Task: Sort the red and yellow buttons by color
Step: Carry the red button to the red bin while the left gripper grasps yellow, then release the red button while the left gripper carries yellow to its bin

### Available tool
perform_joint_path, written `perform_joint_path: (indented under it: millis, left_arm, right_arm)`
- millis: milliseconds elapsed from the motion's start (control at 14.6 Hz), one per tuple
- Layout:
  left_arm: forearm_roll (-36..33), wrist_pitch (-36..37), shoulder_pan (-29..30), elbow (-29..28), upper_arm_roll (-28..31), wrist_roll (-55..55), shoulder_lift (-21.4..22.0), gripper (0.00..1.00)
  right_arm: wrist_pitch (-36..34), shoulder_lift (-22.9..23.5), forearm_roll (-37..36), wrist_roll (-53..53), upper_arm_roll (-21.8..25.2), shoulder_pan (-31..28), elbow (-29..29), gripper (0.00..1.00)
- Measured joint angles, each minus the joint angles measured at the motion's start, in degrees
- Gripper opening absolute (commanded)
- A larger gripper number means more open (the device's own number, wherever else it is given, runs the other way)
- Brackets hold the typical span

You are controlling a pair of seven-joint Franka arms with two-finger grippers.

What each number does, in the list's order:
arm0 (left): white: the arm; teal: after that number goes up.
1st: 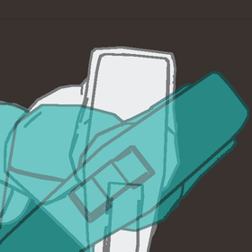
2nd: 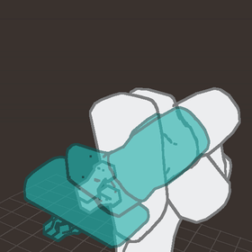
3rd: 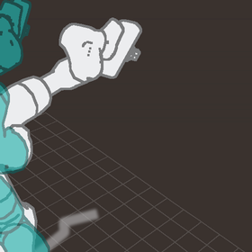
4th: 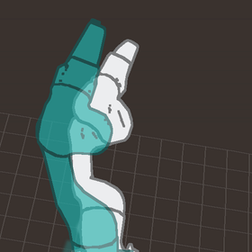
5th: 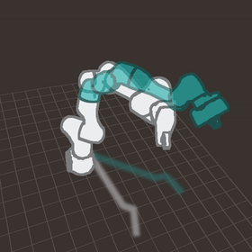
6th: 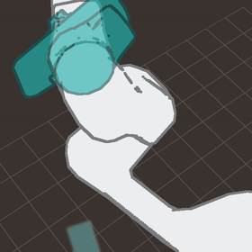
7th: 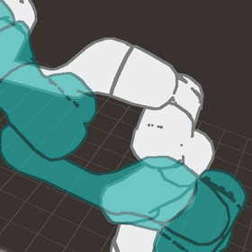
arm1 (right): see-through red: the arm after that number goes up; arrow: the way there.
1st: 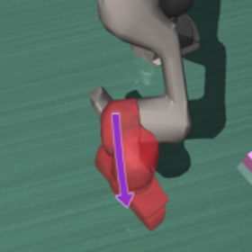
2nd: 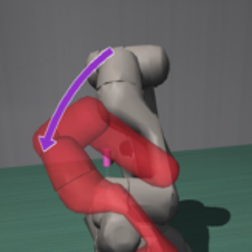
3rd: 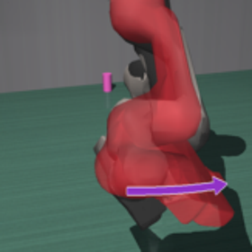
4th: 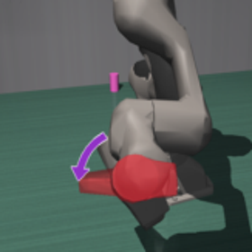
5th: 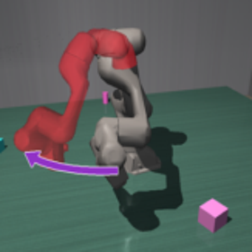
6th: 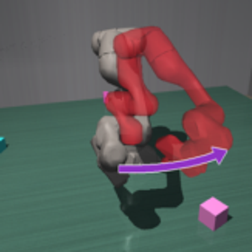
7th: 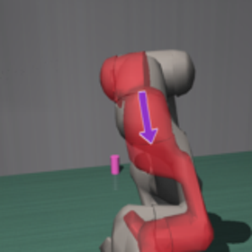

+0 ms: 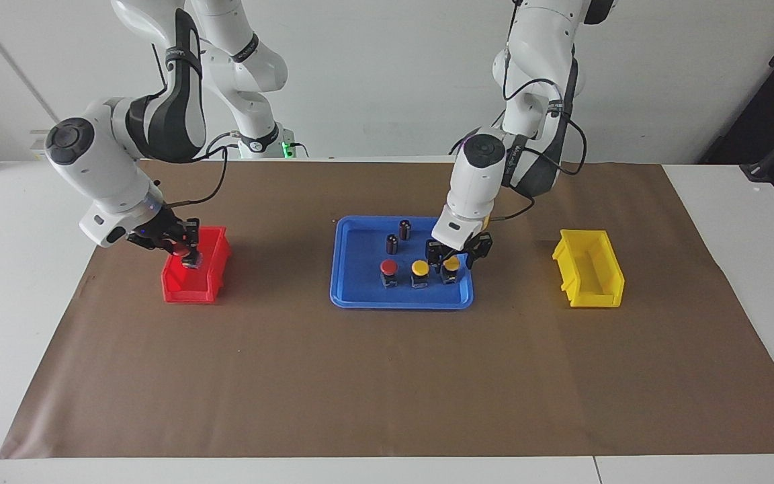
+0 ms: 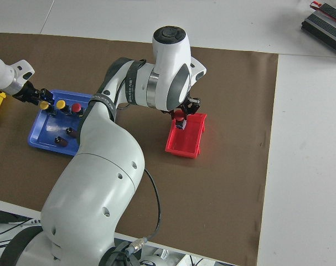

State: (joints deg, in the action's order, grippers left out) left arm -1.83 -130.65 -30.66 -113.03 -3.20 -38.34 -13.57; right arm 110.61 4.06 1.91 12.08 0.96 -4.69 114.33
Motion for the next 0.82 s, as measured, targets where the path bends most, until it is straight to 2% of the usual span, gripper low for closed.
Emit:
perform_joint_path:
  millis: [412, 481, 549, 687, 755, 824]
  left_arm:
    - [-0.1, 0.8, -0.2, 0.0, 0.0, -1.6, 0.0, 0.74]
    - [-0.1, 0.8, -0.3, 0.0, 0.0, -2.0, 0.0, 0.69]
    - [-0.1, 1.0, -0.4, 0.0, 0.0, -2.2, 0.0, 0.55]
    - [-0.1, 1.1, -0.6, 0.0, 0.0, -3.0, 0.0, 0.10]
    - [-0.1, 1.2, -0.6, 0.0, 0.0, -3.6, 0.0, 0.02]
    - [-0.1, 1.2, -0.6, 0.0, 0.0, -4.0, 0.0, 0.01]
  right_arm:
    - [10.3, -4.5, 0.0, 2.6, 0.1, -1.0, 12.0, 0.19]
    - [12.3, -4.9, 0.0, 2.8, 0.1, -1.3, 13.4, 0.19]
    - [14.3, -5.2, 0.0, 2.8, 0.1, -1.3, 14.9, 0.19]
    - [17.6, -5.4, 0.0, 2.8, 0.1, -1.3, 17.3, 0.19]
    - [18.4, -5.5, 0.0, 2.8, 0.1, -1.3, 18.1, 0.20]
    - [19.2, -5.6, 0.0, 2.8, 0.1, -1.3, 18.7, 0.24]
